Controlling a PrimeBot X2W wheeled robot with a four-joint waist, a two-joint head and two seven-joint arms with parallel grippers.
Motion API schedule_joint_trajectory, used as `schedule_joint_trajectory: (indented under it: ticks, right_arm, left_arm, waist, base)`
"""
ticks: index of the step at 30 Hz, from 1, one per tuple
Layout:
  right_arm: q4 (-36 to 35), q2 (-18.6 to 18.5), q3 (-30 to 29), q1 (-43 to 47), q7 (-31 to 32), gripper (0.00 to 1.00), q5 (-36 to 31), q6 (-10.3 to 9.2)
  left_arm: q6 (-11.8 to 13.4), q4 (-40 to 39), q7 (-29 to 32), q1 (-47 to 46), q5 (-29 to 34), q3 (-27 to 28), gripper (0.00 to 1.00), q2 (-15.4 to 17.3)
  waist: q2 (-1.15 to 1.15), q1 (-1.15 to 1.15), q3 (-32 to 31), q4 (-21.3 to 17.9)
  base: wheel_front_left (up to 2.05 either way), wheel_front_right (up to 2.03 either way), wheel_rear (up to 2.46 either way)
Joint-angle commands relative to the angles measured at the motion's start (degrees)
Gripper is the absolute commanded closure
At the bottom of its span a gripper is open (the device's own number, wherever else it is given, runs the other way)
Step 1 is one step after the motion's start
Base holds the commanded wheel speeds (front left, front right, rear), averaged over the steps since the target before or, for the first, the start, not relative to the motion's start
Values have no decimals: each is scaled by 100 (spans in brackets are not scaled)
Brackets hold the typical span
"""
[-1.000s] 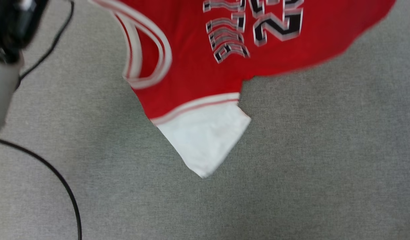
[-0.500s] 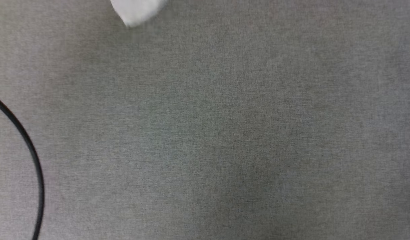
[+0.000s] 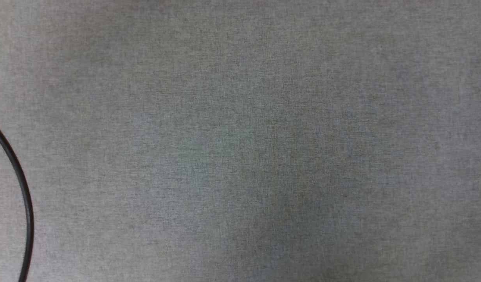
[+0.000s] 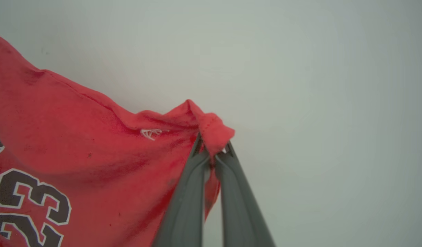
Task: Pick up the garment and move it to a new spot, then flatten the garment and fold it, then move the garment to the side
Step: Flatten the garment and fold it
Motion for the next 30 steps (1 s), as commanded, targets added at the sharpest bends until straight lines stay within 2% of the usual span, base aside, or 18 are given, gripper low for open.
schedule_joint_trajectory:
  ticks: [1,10,19,26,30]
  right_arm:
    - [79,32,80,142,-64,100,62,-5]
    - [494,200,655,1055,-451,100,466,-4]
    - [585,145,1355,2563,-964,100,1034,-5]
    - [348,-57,1911,3755,-1285,100,1514,-4]
    - [201,-269,2245,4466,-1438,100,1773,-4]
  left_arm:
    - [5,83,-81,184,-62,-105,100,37]
    - [4,461,-618,1384,-607,-761,100,62]
    - [45,156,-923,3155,-872,-934,100,276]
    - [438,-613,-952,4969,-762,-1114,100,595]
    - [818,-1245,-954,6162,-875,-1078,100,855]
  waist:
    - [0,-1,12,13]
    - [0,-1,-191,8]
    - [0,-1,-751,-10]
    - [0,-1,-1376,-48]
    - [0,-1,-1802,-57]
  base:
    - [0,0,0]
    - [0,0,0]
    - [0,0,0]
    - [0,0,0]
    - [0,0,0]
